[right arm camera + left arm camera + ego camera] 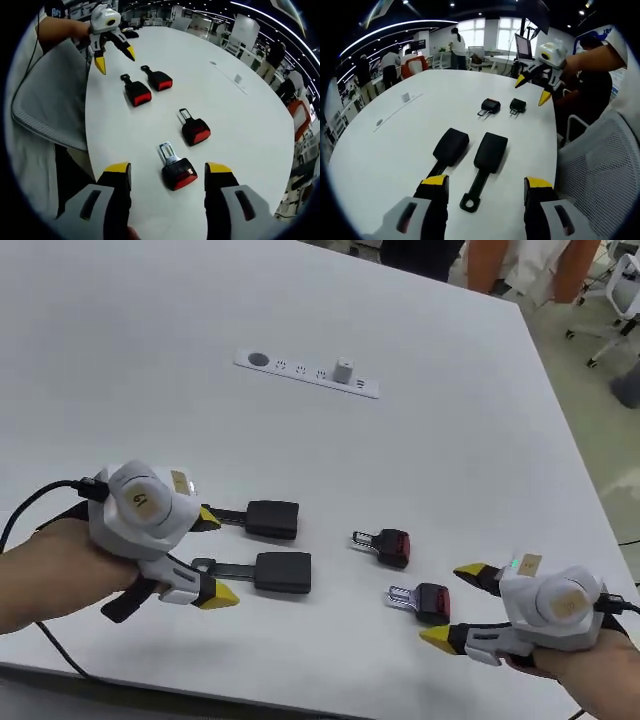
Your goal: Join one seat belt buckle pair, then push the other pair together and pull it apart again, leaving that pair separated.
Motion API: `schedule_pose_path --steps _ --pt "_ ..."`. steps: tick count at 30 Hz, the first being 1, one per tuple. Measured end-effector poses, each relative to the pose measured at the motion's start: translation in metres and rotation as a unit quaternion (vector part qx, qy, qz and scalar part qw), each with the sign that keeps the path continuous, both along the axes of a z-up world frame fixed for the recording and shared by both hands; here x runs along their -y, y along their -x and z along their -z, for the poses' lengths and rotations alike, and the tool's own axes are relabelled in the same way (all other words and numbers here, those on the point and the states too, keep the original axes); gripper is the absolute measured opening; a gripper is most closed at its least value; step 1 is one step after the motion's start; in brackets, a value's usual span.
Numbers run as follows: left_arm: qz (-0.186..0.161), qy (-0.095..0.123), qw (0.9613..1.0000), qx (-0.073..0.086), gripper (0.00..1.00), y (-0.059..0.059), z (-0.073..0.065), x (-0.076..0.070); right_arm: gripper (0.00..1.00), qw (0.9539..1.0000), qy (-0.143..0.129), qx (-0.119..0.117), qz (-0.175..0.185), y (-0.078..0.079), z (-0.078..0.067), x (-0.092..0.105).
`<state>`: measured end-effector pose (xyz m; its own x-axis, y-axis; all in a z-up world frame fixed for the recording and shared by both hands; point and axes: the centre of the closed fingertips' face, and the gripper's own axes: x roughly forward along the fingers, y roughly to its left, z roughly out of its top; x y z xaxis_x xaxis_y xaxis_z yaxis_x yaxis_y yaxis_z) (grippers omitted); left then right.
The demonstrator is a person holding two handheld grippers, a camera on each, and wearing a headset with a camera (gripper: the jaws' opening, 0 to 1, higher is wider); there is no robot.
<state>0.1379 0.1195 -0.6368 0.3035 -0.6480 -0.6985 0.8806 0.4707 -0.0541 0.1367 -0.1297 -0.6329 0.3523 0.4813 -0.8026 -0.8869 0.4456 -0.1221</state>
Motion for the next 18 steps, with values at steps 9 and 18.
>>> schedule_pose_path --steps 9,18 --pt "-0.025 -0.01 0.9994 0.023 0.83 -0.003 -0.003 -0.008 0.61 1.0 0.001 -0.002 -0.001 -0.001 0.001 -0.002" --pt "-0.046 -0.003 0.9987 0.021 0.91 0.01 -0.008 -0.022 0.66 1.0 -0.003 0.006 0.006 0.004 -0.003 -0.008"
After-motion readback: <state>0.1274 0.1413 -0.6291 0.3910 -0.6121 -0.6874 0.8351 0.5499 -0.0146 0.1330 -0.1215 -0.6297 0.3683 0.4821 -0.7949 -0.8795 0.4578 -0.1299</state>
